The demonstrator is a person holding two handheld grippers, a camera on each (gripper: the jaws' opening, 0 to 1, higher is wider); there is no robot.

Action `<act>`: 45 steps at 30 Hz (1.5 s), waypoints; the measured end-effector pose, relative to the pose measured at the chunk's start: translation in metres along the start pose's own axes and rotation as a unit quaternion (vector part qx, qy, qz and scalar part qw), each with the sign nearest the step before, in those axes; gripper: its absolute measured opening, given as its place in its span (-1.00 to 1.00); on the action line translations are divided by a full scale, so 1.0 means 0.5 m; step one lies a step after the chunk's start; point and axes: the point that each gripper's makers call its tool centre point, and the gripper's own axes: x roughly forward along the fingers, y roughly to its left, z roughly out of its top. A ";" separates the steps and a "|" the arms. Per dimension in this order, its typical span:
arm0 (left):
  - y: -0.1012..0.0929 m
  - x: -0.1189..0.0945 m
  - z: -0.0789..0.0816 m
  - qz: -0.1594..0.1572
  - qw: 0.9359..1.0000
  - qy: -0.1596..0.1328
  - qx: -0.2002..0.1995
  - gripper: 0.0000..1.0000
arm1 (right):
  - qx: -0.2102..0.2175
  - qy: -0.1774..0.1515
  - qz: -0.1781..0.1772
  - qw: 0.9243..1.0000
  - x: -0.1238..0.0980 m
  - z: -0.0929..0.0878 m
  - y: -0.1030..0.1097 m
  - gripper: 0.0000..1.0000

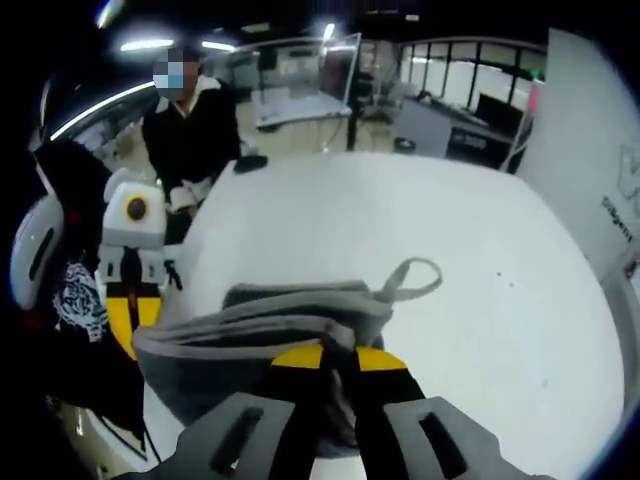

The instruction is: Open the folded towel by lifting each exposed corner and separating the folded layers until the towel lies flat within the target outline without major curled edges

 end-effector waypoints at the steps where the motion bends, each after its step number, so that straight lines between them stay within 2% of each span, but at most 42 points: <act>1: -0.001 0.001 -0.001 -0.001 1.000 0.000 0.001 -1.00 | 0.000 -0.001 -0.001 1.000 -0.001 -0.002 0.005 -0.90; 33: -0.016 0.043 -0.041 -0.012 1.000 0.019 -0.006 -1.00 | 0.020 -0.026 -0.020 0.999 -0.042 -0.073 0.009 -0.90; 45: -0.026 0.056 -0.057 -0.014 1.000 0.026 0.003 -1.00 | 0.028 -0.031 -0.025 0.999 -0.055 -0.097 0.015 -0.90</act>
